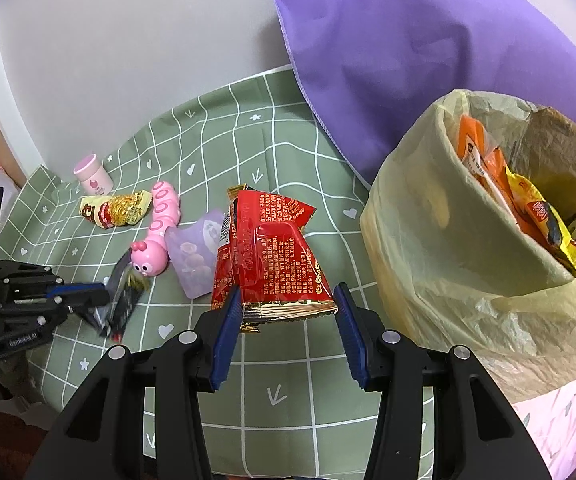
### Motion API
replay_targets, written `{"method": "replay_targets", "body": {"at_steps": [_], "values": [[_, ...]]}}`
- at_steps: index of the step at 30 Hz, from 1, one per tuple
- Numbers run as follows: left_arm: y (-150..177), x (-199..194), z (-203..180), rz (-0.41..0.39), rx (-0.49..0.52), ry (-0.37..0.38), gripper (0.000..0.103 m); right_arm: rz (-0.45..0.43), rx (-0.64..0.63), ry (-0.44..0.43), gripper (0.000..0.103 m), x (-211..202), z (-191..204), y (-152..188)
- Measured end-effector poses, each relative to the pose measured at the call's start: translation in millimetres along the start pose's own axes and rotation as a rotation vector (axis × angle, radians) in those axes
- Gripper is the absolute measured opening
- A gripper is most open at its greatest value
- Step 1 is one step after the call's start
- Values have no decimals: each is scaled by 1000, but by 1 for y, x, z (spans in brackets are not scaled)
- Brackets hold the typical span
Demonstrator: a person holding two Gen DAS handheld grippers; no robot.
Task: Collect trash
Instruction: 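Grasp the black-silver wrapper with the left tool and lift it, then carry the black-silver wrapper and red packet over the yellow bag with both tools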
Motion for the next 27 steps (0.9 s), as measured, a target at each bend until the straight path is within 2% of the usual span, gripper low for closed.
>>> {"method": "replay_targets", "body": {"at_steps": [5,7,8,10,11,14,17,25,26,27], "values": [[-6,-8,14,-29,-39,-18,2,-6,6,4,44,-3,-1,1],[-5,-9,20,-23,-65,-2,4,-5,12,3,44,-3,-2,3],[-4,-9,22,-20,-74,8,8,-5,14,4,44,-4,-2,3],[-1,-10,24,-24,-65,7,42,-4,17,3,44,-4,-2,4],[0,-11,23,-29,-56,7,44,-5,19,2,44,-5,-2,3],[4,-12,18,-28,-17,13,46,-4,16,-1,44,-5,-1,3],[10,-4,15,9,24,-27,46,1,11,-6,44,-3,0,3],[20,3,30,47,12,-98,46,10,3,-19,44,2,4,3],[21,4,33,50,-7,-102,44,10,0,-22,44,3,5,3],[22,4,35,53,-24,-103,34,10,-2,-24,44,3,7,3]]}}
Point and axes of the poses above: each gripper's, at about its wrist camera, not at the fingertips, and x roughly the way its jaws point, z to its left, y to its underside, the point moved 4 cm from there along x, roughly the way its jaws point, and after that the axes turned 8 degrees about -z, right-handed, at the moved point
